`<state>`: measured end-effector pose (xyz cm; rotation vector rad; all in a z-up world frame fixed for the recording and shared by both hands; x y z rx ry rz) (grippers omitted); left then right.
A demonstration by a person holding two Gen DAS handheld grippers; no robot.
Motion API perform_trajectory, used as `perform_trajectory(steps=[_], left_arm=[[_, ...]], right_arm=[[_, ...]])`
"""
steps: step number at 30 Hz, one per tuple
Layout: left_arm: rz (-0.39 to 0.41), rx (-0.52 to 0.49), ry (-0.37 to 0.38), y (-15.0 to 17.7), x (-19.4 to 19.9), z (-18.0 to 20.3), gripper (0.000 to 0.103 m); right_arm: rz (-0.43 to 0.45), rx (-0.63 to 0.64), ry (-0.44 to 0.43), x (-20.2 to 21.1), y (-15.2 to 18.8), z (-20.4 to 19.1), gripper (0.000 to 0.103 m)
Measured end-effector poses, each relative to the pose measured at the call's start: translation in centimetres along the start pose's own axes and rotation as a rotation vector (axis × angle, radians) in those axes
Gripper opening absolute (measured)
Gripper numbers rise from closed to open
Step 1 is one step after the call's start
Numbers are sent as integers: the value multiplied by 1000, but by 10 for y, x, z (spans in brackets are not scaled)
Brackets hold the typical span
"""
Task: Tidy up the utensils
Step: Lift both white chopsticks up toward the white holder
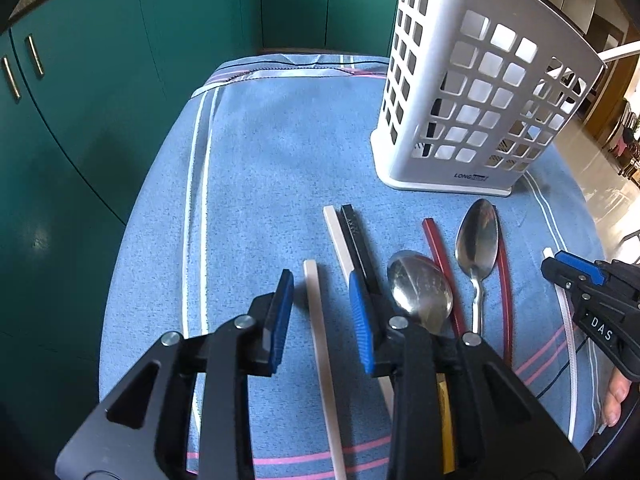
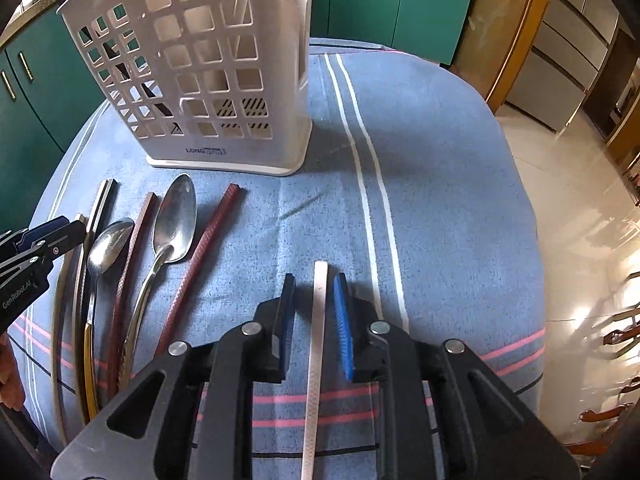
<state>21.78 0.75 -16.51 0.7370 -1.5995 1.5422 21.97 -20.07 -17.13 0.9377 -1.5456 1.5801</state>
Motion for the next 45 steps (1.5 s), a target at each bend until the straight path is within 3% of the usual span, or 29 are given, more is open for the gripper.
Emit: perform_trajectory(steps=[28,31,34,37,41,45], left_arm=[[-2,-23,-48,2,-3,2,28],[1,-21,-53,1,-2,2,25],[3,-11,-44,1,-2,0,8],[8,12,-28,1,0,-5,7],[68,33,-1,-6,25,-4,6],[185,37,34,-24,76,0,6]], right_arm=[[22,31,46,-1,-4,-15,21],[24,35,28,-1,-3,-19,13],[29,35,17,0,-3,-24,8],[34,20,-7,1,-1,-25,7],[56,-12,-49,19,3,-18,7],[131,-31,-101,62,-1,-12,7]])
Point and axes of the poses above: each gripper's, at about its wrist camera, not at the fingertips, and x roughly against the way its jaws point, z to its right, y to its underside, the point moved 7 cm from there along -x, roughly the way its jaws point, and after that the axes turned 1 degree about -x, right-handed, at the moved point
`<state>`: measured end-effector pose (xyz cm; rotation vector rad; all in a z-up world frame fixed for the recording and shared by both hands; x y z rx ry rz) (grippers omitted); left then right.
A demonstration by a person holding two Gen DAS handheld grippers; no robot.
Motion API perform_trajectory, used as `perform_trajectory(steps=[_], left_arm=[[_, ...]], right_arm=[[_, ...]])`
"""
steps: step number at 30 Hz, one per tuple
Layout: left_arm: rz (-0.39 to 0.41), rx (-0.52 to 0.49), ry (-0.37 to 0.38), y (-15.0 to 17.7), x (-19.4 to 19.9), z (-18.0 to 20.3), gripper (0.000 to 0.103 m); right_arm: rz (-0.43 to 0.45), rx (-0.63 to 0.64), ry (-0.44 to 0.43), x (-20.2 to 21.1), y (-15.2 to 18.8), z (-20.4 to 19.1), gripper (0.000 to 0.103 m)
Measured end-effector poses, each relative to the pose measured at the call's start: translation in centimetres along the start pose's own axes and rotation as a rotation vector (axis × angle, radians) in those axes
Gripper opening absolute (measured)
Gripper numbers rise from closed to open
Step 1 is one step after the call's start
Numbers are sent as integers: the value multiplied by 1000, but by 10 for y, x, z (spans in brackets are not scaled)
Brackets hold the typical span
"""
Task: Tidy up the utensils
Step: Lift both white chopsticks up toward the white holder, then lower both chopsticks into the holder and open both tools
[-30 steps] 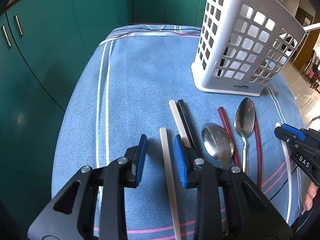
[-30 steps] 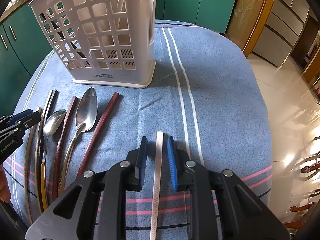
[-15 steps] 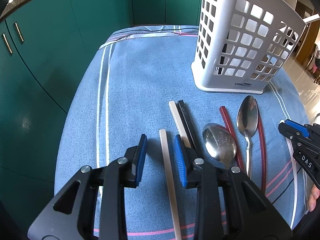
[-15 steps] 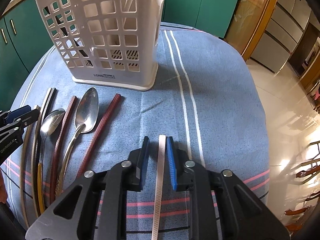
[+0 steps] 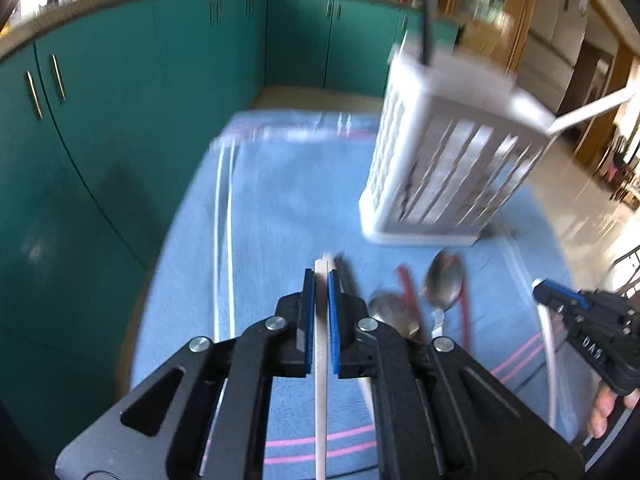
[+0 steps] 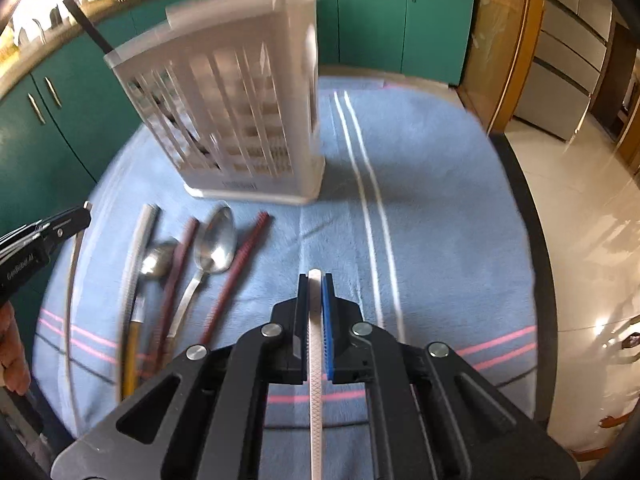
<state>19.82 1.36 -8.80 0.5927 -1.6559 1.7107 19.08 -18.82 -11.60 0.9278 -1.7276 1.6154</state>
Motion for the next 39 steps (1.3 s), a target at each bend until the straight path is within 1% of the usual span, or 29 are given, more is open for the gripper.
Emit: perform_trajectory(steps=[4,5,11,14,20,25,30,35,37,39], left_arm=[[119,7,36,-25,50,7,6],[159,8,46,-33,67,9,6],[298,11,91,-56,127,16,6],[354,24,116,-69,147,23,6],[411,34,143,-89,164,31,6],[452,74,169,-105,174,33,6],[506,156,207,-132,181,31,6],[572,271,228,-166,182,14,6],[606,304,216,-178,184,7,6],[633,316,188,-189,185,4,6]], right_arm=[[96,-12,-48,50,-14,-1,7],[118,-13,-58,62,-16,-1,7],[249,-17,-116,125,-35,2,7],[307,-17,-135,150,-43,0,7],[384,-16,-149,179,-68,-2,7],[441,-4,-169,197,-93,-6,7],[479,-2,-196,209,-123,-8,7],[548,-30,-238,230,-162,-9,7],[571,-48,-246,239,-178,-7,7],[619,-70,-236,248,-194,-3,7]])
Point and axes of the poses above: each gripper's, at about its wrist camera, not at the fingertips, and x roughly against the way its jaws point, z to its right, y to its underside, the point moved 7 cm from there along -x, roughly the way its jaws point, and after that the axes turned 1 degree about -x, right-handed, at the moved point
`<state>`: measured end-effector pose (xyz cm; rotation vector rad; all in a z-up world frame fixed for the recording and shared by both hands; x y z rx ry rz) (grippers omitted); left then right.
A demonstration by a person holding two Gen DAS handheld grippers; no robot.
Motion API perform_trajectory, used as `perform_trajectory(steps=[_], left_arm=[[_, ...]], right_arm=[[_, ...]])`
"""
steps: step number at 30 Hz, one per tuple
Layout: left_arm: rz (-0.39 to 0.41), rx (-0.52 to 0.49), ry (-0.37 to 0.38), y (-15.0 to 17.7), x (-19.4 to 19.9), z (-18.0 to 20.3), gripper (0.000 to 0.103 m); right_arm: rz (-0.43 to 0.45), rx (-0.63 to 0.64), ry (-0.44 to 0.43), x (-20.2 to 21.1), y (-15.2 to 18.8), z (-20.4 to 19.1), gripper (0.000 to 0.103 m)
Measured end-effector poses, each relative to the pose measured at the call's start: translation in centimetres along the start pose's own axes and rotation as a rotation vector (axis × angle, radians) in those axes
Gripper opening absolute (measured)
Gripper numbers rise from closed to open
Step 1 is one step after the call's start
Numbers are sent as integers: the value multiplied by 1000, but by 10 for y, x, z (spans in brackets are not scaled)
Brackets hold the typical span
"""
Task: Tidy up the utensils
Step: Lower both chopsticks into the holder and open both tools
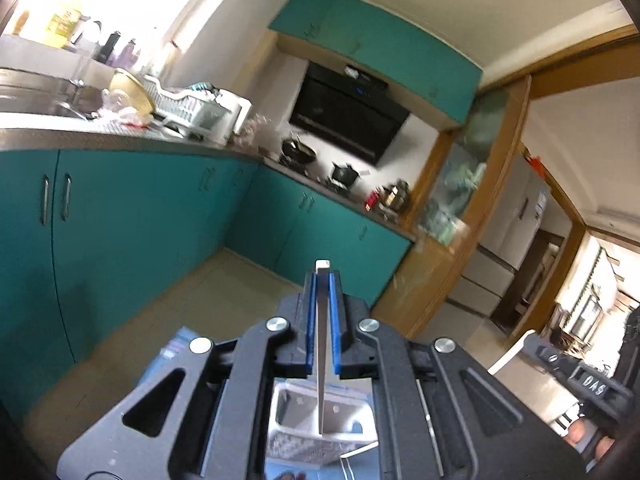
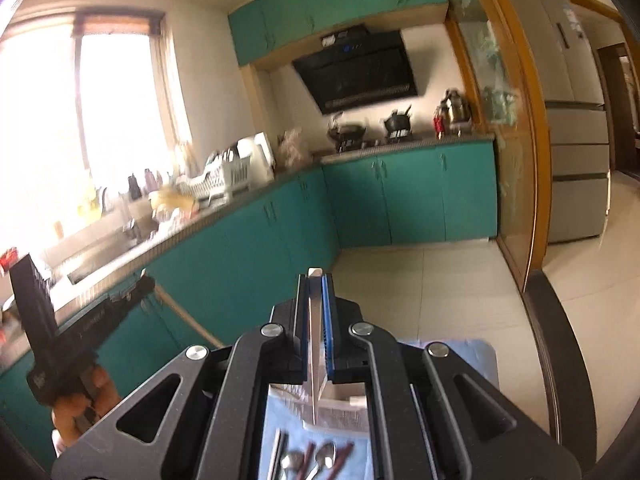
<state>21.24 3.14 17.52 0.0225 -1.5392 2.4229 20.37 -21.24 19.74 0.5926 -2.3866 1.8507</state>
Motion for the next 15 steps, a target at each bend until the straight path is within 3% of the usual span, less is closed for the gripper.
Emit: perform_trajectory(steps=[5,15], left_arm=[[16,-40,-73,-2,-29,0,6],[-61,-108,-136,45,-68,-9,6]], right_arm=[[50,-17,65,-20,-12,8,7],[-20,2,110,-80,47,17,7]])
Point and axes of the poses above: each gripper's, at about its wrist camera, not at the fingertips, and x roughly against the way its jaws point, z to its right, y to its underside, the point moved 7 cm from there along -x, roughly the way its jaws point, and after that the axes turned 1 degree about -x, right-handed, at the moved point
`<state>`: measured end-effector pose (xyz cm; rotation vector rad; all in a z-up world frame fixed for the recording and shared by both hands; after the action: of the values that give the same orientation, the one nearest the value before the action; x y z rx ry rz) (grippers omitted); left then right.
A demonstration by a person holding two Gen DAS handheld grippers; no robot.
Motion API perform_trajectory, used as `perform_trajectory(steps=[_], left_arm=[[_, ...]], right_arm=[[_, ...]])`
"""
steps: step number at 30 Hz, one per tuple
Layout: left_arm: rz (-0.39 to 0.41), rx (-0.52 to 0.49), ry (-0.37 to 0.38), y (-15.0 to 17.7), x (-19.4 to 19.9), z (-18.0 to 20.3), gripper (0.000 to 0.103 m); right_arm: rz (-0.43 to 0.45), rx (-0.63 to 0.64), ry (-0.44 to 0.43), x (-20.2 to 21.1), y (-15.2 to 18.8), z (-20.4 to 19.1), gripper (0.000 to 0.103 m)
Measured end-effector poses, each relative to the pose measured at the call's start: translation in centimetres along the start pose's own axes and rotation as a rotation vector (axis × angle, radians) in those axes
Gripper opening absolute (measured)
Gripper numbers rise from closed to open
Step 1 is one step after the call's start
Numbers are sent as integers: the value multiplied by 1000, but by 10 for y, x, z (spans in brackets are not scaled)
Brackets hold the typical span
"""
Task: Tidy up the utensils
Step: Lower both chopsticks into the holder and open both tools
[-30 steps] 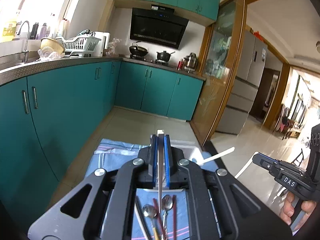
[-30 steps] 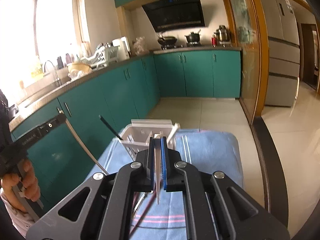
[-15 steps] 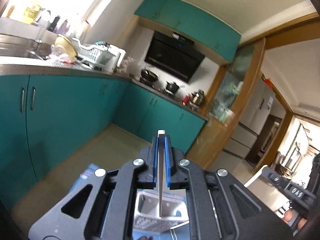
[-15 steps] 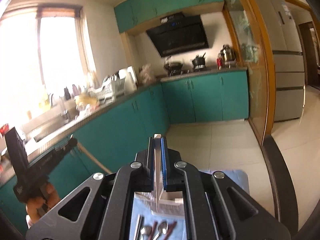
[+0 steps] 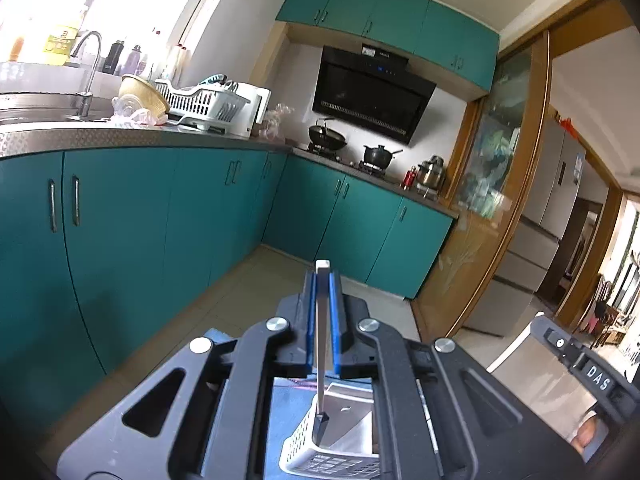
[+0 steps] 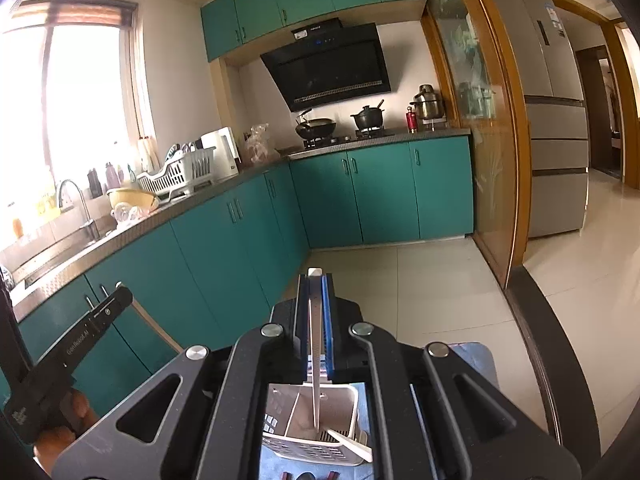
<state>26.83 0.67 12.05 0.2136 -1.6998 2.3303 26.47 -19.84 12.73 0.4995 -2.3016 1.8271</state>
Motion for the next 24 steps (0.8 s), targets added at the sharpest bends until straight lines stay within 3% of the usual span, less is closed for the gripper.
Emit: perform_trajectory(steps=[8,10,12,21,24], left_arm=[[-22,-15,3,15,-1,0,7],[-18,-22,2,16,3,-1,7],[-15,-26,9,17,9,-2,15],[-6,-15,-7,28,52,-36,34],[-69,-42,-40,53,60,-57,37]], right_arm=[[-22,14,14,-11,17,3,8],[-27,11,20,-10,18,4,15],[-19,8,21,-4,18,7,21],[68,6,22,68,26,22,37],[27,-3,3,95,55,33,37]])
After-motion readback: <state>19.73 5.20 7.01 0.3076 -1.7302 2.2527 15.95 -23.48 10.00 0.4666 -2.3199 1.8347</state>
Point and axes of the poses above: each gripper's, at about its wrist camera, not at the fingertips, and x roughly against the way its jaws point, z to its right, y to its underside, the point moved 7 cm from there along -x, roughly the way its jaws point, and after that the axes turned 1 degree about -x, right-handed, at the moved point
